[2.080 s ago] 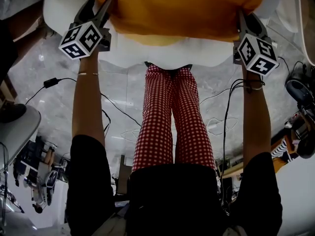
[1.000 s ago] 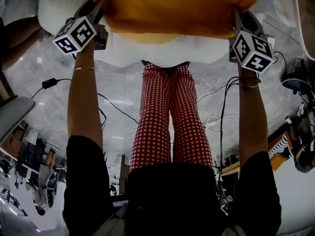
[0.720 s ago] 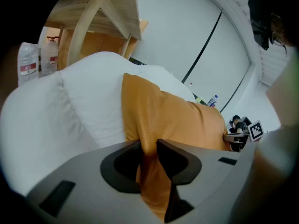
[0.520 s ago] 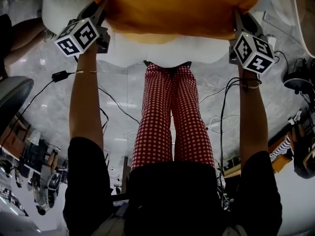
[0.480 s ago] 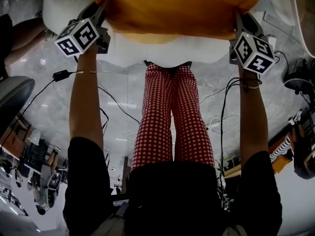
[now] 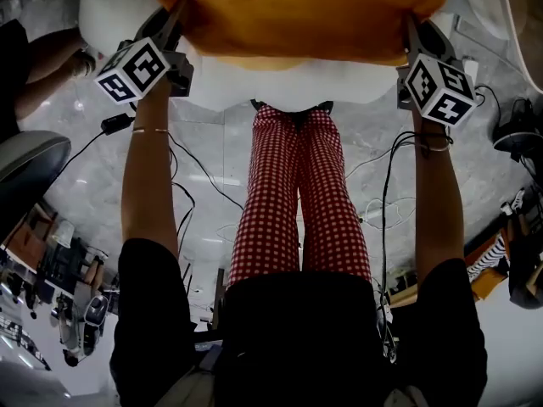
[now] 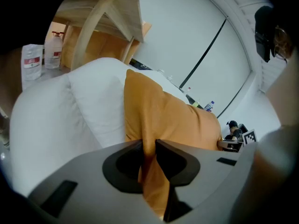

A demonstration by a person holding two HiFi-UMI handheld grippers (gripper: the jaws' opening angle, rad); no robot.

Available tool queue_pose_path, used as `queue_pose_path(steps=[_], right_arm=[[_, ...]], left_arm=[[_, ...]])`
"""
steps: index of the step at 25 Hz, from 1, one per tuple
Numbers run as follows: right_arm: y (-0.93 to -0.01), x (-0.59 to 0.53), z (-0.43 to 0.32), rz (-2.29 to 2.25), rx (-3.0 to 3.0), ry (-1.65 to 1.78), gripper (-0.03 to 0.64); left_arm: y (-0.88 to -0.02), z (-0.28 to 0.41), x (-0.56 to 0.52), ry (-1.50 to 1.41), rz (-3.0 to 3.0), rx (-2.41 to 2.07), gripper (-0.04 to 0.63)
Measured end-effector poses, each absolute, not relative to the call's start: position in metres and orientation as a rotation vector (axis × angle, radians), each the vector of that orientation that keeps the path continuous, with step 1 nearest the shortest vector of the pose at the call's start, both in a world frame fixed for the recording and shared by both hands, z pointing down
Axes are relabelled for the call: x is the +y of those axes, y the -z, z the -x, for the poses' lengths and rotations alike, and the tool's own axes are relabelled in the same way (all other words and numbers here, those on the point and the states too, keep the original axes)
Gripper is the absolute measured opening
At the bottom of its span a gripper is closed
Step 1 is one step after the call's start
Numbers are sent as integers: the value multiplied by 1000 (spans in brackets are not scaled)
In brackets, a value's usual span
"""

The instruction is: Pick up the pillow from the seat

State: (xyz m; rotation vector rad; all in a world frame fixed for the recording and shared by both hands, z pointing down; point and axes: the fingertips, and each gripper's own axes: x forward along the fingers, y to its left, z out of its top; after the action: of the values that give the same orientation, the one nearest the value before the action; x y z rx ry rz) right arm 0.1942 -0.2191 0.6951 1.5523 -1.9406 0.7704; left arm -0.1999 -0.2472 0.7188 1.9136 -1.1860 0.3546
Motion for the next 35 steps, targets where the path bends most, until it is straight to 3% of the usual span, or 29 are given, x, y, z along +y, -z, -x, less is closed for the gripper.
queue_pose_path(steps=[35], right_arm=[[-602,-186,-182,-1594,-2071,-775,55]], left_arm=[[-619,219,-191,-249,-1886,-1231,83]])
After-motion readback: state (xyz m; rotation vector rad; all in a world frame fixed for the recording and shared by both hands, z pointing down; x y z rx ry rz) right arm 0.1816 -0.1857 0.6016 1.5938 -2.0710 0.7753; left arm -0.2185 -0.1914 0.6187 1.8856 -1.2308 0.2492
